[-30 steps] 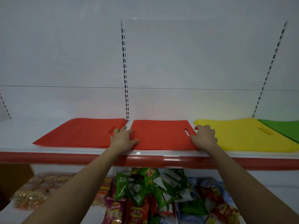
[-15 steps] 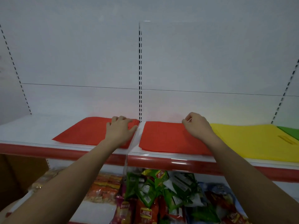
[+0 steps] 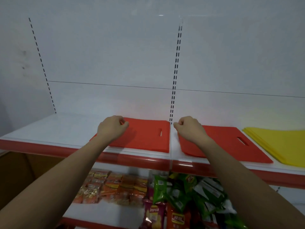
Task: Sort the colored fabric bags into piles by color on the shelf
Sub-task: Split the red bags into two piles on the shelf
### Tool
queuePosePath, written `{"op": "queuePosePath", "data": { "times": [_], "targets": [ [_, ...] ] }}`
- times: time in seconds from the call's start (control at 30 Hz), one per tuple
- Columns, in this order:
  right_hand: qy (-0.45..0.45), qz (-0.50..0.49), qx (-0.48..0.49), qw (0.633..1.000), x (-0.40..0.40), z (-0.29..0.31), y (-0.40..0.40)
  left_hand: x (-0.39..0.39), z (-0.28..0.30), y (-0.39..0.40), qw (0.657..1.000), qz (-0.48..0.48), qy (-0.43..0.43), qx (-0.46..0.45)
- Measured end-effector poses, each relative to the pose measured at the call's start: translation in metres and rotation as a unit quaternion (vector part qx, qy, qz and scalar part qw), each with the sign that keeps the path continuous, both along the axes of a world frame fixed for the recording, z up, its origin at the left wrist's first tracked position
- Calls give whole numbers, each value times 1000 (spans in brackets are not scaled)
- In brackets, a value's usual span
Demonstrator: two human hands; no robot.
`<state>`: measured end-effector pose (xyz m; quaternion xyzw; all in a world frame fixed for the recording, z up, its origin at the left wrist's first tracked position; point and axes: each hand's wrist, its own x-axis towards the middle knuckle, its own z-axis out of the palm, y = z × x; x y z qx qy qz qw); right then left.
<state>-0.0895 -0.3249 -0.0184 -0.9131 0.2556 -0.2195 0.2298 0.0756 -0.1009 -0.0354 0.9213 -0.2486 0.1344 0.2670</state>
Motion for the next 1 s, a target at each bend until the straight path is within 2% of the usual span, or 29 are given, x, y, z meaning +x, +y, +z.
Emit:
{"op": "queuePosePath", "data": {
  "times": [0.17, 0.37, 0.5, 0.67, 1.0],
  "targets": [
    [12, -25, 24, 999, 46, -36, 36, 41, -18, 42, 999, 21, 23, -31],
    [-49, -132, -11, 990, 70, -84, 59, 72, -53, 62, 994, 18, 95, -54],
    [-90, -162, 25, 982, 71, -87, 57, 85, -67, 57, 992, 14, 99, -71],
    [-94, -176, 9, 980, 74, -93, 52, 96, -74, 51, 994, 36, 85, -63],
    [-116, -214, 28, 970, 72, -92, 54, 100, -77, 56, 977, 19, 92, -194]
  ]
}}
